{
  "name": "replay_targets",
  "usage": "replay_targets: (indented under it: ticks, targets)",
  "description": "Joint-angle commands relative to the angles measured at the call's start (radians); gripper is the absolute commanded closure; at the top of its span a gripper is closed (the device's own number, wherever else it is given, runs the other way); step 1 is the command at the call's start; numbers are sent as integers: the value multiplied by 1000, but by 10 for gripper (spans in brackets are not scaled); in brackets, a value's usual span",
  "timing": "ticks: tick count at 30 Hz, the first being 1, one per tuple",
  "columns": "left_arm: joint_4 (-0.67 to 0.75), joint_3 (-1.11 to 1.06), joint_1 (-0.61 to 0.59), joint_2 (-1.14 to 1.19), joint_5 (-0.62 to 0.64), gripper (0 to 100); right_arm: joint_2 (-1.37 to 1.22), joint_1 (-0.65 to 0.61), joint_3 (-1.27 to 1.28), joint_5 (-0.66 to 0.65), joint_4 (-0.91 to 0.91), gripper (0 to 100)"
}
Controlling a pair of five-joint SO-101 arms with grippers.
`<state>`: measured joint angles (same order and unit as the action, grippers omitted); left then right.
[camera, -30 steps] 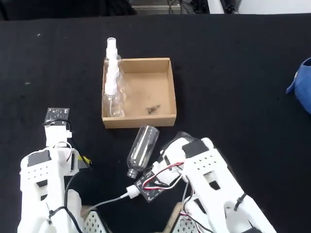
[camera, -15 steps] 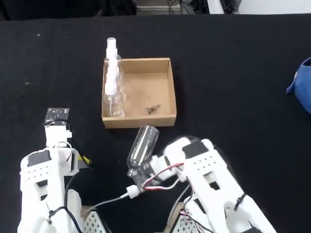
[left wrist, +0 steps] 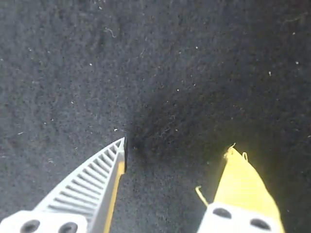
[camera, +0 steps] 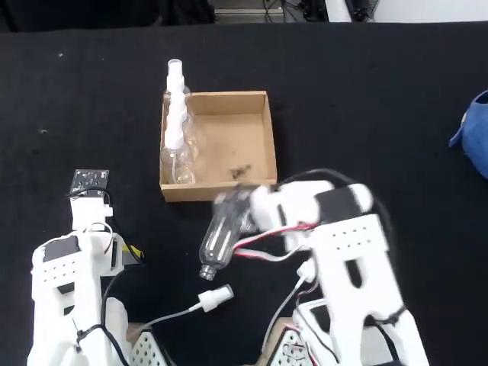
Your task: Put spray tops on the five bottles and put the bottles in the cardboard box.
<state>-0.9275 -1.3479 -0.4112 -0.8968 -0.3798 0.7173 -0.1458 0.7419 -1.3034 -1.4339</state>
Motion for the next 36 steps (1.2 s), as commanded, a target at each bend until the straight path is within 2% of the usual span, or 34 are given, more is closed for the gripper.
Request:
replay_targets:
  ticks: [1, 4, 7, 11, 16, 20, 26, 29, 31, 33, 36]
  targets:
    - [9, 10, -7, -17, -11, 820, -2, 245, -62, 132, 52, 868]
    - [9, 10, -4, -17, -9, 820, -2, 437, -42, 233, 138, 868]
    - [12, 12, -4, -17, -8, 820, -2, 546, 1, 318, 175, 868]
    - [14, 12, -2, -17, -8, 820, -2, 617, 59, 427, 195, 868]
    - [-6, 70, -13, -18, -14, 820, -2, 611, 151, 592, 322, 868]
    - [-166, 239, -4, -17, -75, 816, -2, 591, 171, 674, 347, 868]
    - [-523, 538, 5, -6, -371, 815, -2, 589, 229, 674, 347, 867]
    - [-717, 639, 88, -6, -540, 815, -2, 589, 255, 674, 351, 865]
    - [-812, 668, 211, -6, -591, 815, -2, 595, 259, 674, 351, 865]
    - [-822, 667, 357, -11, -563, 815, -2, 598, 262, 674, 347, 866]
    - [-821, 662, 582, -6, -442, 815, -2, 598, 263, 680, 347, 868]
